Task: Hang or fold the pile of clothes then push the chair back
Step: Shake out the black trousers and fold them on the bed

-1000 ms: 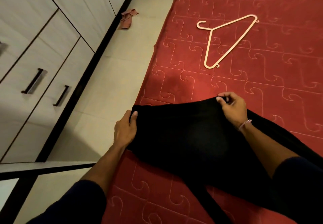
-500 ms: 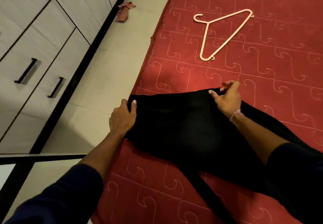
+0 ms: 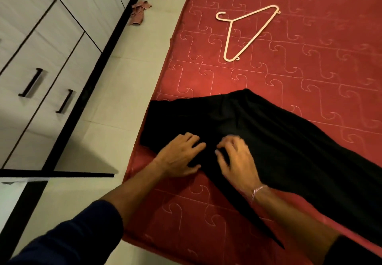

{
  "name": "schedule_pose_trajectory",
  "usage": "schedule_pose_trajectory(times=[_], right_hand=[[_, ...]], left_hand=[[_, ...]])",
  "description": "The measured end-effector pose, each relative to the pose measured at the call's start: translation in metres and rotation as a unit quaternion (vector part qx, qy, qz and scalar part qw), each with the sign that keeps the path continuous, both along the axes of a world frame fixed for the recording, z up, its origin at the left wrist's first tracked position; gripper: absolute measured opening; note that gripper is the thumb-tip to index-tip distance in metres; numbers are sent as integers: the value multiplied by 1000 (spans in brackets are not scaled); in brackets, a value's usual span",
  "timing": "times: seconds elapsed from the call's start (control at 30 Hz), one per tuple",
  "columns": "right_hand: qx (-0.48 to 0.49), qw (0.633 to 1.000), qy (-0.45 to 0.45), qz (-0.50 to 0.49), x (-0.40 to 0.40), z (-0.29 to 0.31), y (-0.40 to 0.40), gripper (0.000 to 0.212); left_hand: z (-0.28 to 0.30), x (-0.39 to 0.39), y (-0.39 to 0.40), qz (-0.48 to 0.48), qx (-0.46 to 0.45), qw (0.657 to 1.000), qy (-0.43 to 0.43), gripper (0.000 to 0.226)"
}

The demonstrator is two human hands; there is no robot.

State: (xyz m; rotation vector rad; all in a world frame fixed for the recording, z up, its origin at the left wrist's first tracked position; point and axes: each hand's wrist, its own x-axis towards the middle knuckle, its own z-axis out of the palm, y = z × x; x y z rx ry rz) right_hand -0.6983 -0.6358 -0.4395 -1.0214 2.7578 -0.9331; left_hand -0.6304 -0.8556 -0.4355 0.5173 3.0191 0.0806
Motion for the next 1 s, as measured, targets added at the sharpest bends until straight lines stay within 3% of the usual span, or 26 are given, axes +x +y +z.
schedule_pose_trajectory(times=[0.07,0.2,0.27,0.43,0.53,0.6,0.63,0.8,0.9,1.0], right_hand=[[36,999,11,-1,32,-1,13,14],[130,986,-79,-70,70,-13,35,29],[164,979,-82,-86,75,-15,38,35],[182,957,-205,-95,59,-4,37,26],[84,926,-355,-100,50,11,44,25],[-20,862,-496,-97,47,18,49,19],[-41,847,-521,-94,44,20,54,17],[-67,885,-447,-108,25,10,60,9],[-50,930,-348,-105,7,5,56,32],[42,962,-256,-81,-14,1,58,52]], left_hand=[[-2,-3,16,-7,-24,999,-28,56],[1,-9,33,-1,-44,996,-82,59],[5,-11,41,10,-49,994,-102,56],[10,-11,49,68,28,991,-114,29],[17,-15,55,158,129,973,-104,21],[22,-21,55,223,181,953,-92,18],[24,-23,55,244,198,945,-89,18],[29,-25,52,276,266,921,-71,15],[30,-25,52,281,297,910,-60,14],[29,-24,51,292,308,905,-39,15]])
